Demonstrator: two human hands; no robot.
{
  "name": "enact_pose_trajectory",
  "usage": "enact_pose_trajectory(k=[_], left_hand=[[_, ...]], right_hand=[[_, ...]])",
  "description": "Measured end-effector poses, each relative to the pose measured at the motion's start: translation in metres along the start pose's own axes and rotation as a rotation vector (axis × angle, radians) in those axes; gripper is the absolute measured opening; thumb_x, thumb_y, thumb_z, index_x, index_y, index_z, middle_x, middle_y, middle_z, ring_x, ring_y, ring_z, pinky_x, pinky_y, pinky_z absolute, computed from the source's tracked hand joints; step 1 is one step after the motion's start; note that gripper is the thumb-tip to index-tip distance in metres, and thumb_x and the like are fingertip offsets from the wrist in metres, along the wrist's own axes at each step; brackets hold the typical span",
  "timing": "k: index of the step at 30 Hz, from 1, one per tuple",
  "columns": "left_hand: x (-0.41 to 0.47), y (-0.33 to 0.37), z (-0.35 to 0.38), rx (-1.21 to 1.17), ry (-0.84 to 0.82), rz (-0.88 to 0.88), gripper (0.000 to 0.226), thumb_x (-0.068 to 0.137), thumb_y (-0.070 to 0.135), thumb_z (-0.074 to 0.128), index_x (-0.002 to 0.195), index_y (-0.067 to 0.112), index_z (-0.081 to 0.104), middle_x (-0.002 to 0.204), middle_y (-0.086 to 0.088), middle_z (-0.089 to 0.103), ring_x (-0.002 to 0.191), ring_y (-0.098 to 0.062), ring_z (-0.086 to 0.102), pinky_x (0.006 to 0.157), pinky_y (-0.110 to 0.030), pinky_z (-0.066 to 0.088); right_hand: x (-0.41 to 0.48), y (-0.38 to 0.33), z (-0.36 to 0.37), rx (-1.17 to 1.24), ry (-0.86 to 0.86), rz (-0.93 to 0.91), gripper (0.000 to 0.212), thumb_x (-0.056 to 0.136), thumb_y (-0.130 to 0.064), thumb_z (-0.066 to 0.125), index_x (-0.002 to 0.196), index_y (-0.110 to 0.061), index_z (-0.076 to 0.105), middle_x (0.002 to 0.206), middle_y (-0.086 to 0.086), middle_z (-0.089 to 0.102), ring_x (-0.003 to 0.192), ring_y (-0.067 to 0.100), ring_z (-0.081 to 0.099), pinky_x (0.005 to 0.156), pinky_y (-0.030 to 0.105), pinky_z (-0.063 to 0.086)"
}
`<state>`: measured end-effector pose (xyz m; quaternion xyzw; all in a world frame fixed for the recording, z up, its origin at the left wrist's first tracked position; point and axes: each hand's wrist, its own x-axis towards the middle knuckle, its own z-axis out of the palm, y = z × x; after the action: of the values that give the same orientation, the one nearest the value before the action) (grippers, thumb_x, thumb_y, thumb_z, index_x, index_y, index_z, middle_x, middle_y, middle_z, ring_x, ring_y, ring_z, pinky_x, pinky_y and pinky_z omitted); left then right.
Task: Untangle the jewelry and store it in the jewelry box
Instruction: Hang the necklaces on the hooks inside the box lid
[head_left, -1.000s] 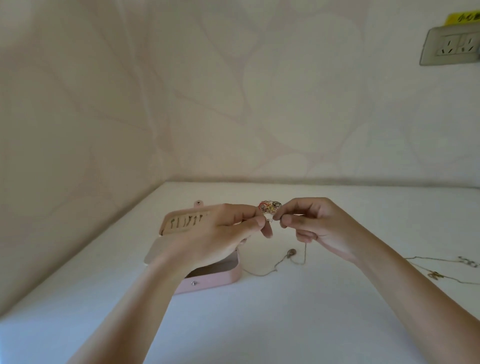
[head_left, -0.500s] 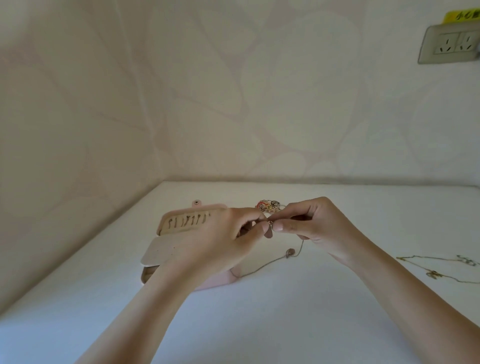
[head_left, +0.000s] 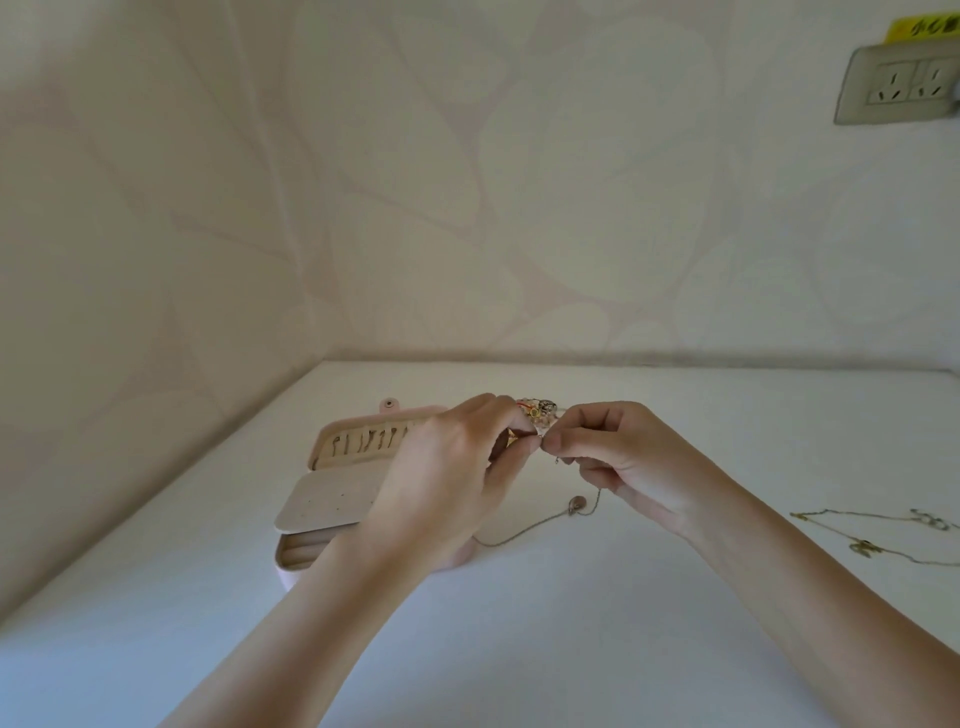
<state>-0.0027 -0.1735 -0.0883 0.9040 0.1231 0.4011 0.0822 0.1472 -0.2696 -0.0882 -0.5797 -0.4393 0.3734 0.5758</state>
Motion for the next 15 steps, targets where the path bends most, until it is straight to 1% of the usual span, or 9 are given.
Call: enact_pose_trajectory(k=[2, 3, 5, 8, 12, 15], left_hand=[[0.0005, 0.0016, 0.0014, 0.036, 0.049, 0.041, 0.022, 0.087, 0.033, 0.049, 0.081, 0.019, 0.065, 0.067, 0.014, 0.049, 0.049, -0.007, 0.044, 0.044, -0.026, 0.039], [0.0005, 0.0020, 0.0023, 0.056, 0.071, 0.058, 0.022, 0.087, 0.031, 0.049, 0.081, 0.019, 0.066, 0.069, 0.011, 0.053, 0.048, -0.010, 0.047, 0.042, -0.029, 0.041], [0.0008, 0.0021, 0.0038, 0.087, 0.107, 0.089, 0.023, 0.087, 0.028, 0.049, 0.079, 0.017, 0.068, 0.071, 0.006, 0.058, 0.045, -0.016, 0.049, 0.040, -0.031, 0.041], [0.0009, 0.0007, 0.0047, 0.113, 0.136, 0.136, 0.020, 0.088, 0.025, 0.053, 0.081, 0.018, 0.070, 0.073, 0.005, 0.060, 0.045, -0.016, 0.050, 0.040, -0.031, 0.041], [0.0009, -0.0021, 0.0053, 0.106, 0.161, 0.173, 0.020, 0.088, 0.023, 0.053, 0.082, 0.019, 0.072, 0.074, 0.006, 0.061, 0.047, -0.014, 0.051, 0.044, -0.030, 0.041], [0.0007, -0.0035, 0.0063, 0.124, 0.167, 0.183, 0.021, 0.088, 0.022, 0.053, 0.082, 0.020, 0.073, 0.074, 0.008, 0.061, 0.049, -0.012, 0.051, 0.046, -0.028, 0.040]], right_hand=[[0.0000, -0.0002, 0.0002, 0.041, -0.002, 0.009, 0.021, 0.080, -0.001, 0.066, 0.062, -0.012, 0.066, 0.055, -0.004, 0.046, 0.045, 0.007, 0.026, 0.045, 0.018, 0.019], [0.0002, 0.0000, 0.0003, 0.059, 0.000, 0.016, 0.022, 0.080, -0.001, 0.065, 0.061, -0.012, 0.066, 0.055, -0.003, 0.046, 0.044, 0.006, 0.027, 0.044, 0.017, 0.021], [0.0006, -0.0003, 0.0006, 0.083, 0.006, 0.034, 0.026, 0.082, -0.001, 0.063, 0.058, -0.013, 0.067, 0.057, 0.000, 0.045, 0.043, 0.006, 0.027, 0.043, 0.015, 0.023], [0.0008, -0.0009, 0.0003, 0.127, -0.001, 0.057, 0.029, 0.082, -0.001, 0.061, 0.057, -0.013, 0.065, 0.059, 0.001, 0.044, 0.041, 0.006, 0.027, 0.041, 0.014, 0.023], [0.0001, -0.0018, -0.0002, 0.162, -0.014, 0.083, 0.031, 0.082, 0.001, 0.060, 0.055, -0.012, 0.064, 0.055, -0.001, 0.046, 0.039, 0.005, 0.031, 0.039, 0.013, 0.025], [0.0003, -0.0012, -0.0003, 0.164, -0.021, 0.097, 0.025, 0.082, 0.002, 0.059, 0.060, -0.010, 0.062, 0.052, -0.003, 0.046, 0.040, 0.005, 0.030, 0.039, 0.013, 0.024]])
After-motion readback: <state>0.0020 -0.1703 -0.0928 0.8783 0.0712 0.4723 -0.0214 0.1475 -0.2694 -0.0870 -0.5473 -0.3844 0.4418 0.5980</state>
